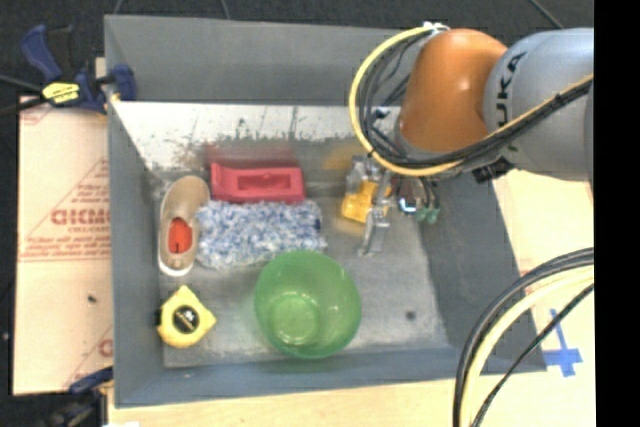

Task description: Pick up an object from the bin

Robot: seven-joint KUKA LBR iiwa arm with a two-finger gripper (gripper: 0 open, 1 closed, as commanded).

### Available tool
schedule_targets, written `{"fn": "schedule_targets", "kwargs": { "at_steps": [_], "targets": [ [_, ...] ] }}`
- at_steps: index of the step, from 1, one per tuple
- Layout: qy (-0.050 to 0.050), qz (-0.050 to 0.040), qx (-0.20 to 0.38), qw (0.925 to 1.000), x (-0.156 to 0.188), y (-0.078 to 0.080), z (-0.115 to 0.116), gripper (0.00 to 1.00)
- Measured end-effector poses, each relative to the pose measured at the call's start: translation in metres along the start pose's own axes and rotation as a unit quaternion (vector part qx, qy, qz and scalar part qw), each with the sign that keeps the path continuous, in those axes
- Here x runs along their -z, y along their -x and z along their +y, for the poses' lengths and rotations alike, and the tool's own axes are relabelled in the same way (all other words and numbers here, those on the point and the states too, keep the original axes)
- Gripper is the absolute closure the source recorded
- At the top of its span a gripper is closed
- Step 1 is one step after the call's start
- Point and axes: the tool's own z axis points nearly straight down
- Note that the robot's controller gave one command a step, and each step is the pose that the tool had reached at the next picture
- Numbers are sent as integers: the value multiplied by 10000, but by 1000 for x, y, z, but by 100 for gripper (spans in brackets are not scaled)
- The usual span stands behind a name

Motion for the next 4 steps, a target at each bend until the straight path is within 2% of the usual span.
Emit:
{"fn": "schedule_targets", "kwargs": {
  "at_steps": [1,2,3,4],
  "targets": [
    [19,-30,-113,9999,-45,10,-7,0],
    [14,-50,-13,10000,71,0,6,0],
    [17,-162,-57,9999,79,10,2,0],
    [0,-94,879,9961,72,-5,3,0]
  ]
}}
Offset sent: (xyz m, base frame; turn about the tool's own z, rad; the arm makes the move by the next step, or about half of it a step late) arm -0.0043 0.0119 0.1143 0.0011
